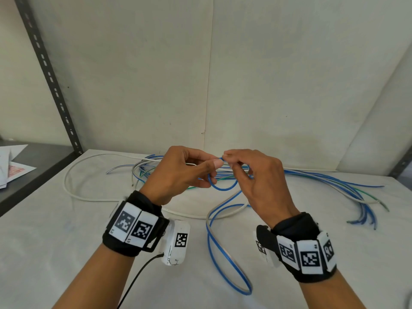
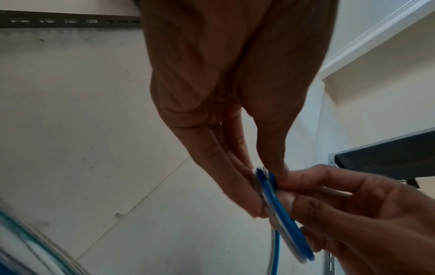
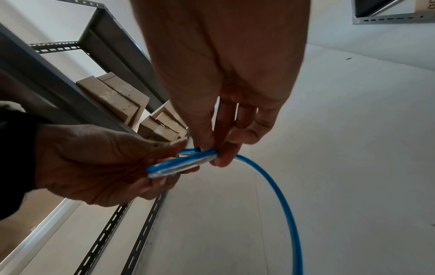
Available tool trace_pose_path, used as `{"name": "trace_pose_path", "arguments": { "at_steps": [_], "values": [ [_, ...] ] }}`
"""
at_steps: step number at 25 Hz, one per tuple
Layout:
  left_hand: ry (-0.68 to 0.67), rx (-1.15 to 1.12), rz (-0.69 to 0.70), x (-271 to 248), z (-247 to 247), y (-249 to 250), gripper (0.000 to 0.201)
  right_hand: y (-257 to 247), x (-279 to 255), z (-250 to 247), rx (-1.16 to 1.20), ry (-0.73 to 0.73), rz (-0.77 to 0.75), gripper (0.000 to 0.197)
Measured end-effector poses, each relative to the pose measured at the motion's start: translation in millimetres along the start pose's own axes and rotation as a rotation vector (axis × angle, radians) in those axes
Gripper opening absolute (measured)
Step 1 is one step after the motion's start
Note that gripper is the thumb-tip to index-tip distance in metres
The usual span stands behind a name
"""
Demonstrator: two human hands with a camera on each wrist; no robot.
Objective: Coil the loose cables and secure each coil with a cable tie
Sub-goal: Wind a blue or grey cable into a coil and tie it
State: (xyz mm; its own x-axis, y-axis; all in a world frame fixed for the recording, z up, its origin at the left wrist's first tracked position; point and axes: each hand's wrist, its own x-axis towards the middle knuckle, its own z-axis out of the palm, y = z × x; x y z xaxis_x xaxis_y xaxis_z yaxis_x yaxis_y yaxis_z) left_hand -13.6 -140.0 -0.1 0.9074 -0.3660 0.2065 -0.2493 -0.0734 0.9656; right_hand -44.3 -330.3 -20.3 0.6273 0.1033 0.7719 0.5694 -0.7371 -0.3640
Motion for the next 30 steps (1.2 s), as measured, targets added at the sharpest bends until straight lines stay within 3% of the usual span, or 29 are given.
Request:
{"name": "trace_pose_path", "arguments": {
  "at_steps": [8,13,16,20,23,28,30],
  "values": [
    [0.022,0.03,0.012,1,-7,-2,0.017,-2,-1,-2,-0.104,0.001,0.069,0.019],
    [0.055,-0.085,0.062,0,-7,2,0.013,5,7,-7,0.44,-0.05,0.334,0.015],
    [0.101,-0.115,0.104,0,-4,2,0.015,2,7,-6,0.469,0.003,0.321,0.017],
    [0.162,-0.144,0.116,2,0,1,0.013,5,8,-9,0.498,-0.049,0.343,0.02],
    [0.075,-0.125,0.072,1,-1,1,0.021,7,8,-12,0.486,-0.085,0.359,0.016],
    [-0.1,0.011,-0.011,0,7,3,0.045,-3,5,-15,0.294,-0.264,0.247,0.013],
    [-0.123,-0.009,-0.059,0,13,-2,0.047,-8,3,-11,0.275,-0.232,0.219,0.011]
  ]
}}
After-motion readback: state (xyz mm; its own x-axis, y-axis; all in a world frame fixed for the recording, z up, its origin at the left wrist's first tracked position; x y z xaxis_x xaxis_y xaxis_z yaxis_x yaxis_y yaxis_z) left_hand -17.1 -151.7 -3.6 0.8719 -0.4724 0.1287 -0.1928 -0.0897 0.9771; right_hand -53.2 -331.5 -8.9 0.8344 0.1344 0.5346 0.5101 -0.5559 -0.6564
